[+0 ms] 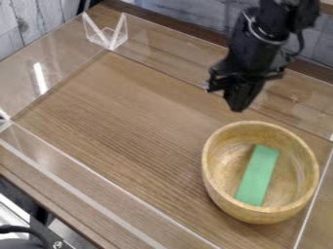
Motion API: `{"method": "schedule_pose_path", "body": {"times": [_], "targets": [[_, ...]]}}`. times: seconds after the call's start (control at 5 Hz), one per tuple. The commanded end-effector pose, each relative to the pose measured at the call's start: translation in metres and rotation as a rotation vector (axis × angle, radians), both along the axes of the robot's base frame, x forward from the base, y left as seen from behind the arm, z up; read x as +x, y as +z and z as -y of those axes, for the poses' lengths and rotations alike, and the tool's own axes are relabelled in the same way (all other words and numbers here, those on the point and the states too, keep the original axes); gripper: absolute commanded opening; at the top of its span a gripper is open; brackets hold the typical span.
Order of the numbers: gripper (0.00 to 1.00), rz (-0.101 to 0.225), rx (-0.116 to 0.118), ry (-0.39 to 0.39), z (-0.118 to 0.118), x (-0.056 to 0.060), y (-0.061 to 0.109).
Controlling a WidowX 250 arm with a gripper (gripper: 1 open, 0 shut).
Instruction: Put green object into wooden bowl
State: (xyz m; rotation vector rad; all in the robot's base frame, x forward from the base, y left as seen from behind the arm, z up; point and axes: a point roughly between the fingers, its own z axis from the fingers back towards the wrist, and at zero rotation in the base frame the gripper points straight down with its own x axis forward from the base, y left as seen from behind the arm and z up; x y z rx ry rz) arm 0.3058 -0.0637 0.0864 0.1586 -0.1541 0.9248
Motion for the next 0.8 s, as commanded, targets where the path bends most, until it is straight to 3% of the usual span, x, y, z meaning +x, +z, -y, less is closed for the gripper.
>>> {"method": "schedule_pose_path", "body": {"times": [0.0,0.2,0.6], "targets": [[1.0,0.051,-0.001,0.027,0.0,0.016,0.005],[1.0,0.039,-0.003,0.046,-0.004,0.021,0.001],[1.0,0.018,-0.057,-0.096,-0.017,0.026,0.043]]}}
